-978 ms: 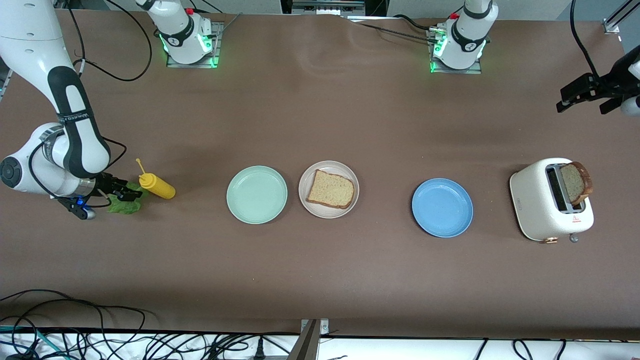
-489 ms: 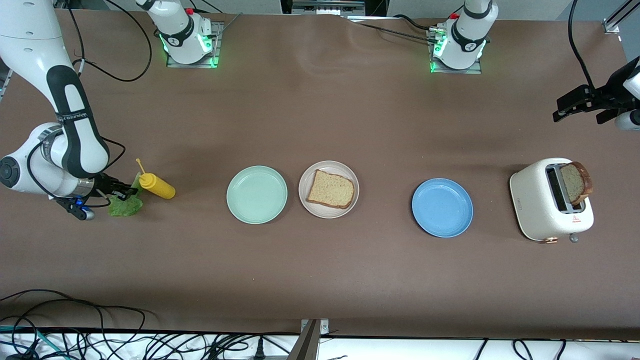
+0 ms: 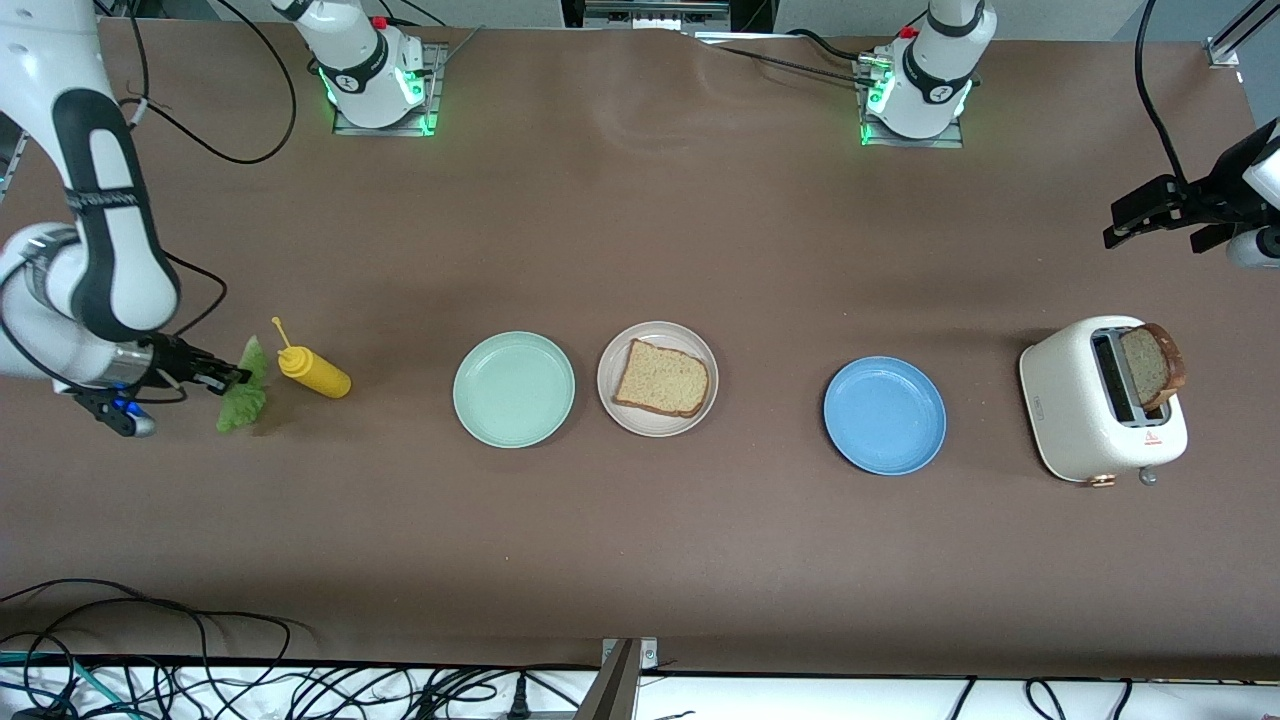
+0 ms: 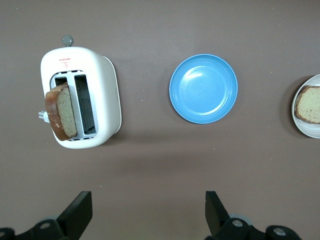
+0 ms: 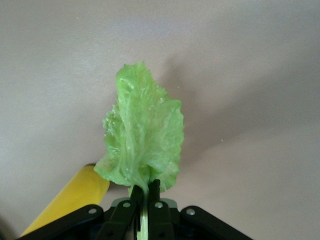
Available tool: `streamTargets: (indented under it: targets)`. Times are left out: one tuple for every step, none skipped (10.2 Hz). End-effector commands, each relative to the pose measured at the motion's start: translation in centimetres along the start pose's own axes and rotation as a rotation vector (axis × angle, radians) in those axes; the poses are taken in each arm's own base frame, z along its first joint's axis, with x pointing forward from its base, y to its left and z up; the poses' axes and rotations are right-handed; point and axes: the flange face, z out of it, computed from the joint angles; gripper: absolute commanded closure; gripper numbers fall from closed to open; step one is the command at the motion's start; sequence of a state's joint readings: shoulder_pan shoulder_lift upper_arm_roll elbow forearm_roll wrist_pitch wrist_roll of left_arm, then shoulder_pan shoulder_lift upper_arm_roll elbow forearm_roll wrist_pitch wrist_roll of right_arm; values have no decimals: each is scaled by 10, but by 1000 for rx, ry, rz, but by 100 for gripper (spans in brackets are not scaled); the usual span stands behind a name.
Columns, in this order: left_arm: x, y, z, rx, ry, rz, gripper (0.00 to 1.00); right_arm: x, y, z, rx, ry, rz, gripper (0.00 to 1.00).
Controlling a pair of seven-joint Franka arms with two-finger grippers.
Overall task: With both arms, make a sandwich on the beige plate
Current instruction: 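Grasp the green lettuce leaf with the right gripper and lift it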
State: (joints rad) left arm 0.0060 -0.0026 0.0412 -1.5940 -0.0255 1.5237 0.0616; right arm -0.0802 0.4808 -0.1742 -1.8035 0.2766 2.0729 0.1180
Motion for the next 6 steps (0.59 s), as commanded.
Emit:
streamTargets:
  targets:
    - [3, 0, -6, 1, -8, -8, 0, -12, 12, -34, 7, -16, -21, 100]
    - [3, -1, -6, 1, -8, -9, 0, -17, 14, -48, -16, -5, -55, 100]
    - [3, -3, -6, -1, -7, -14, 0, -22, 13, -65, -27, -1, -70, 100]
    - [2, -5, -6, -1, -7, -15, 0, -25, 9, -82, -25, -22, -72, 100]
    - [2, -5, -6, 1, -7, -17, 0, -29, 4, -99, -23, -44, -70, 100]
    - [2, -8, -6, 0, -7, -22, 0, -31, -3, -113, -24, -53, -72, 100]
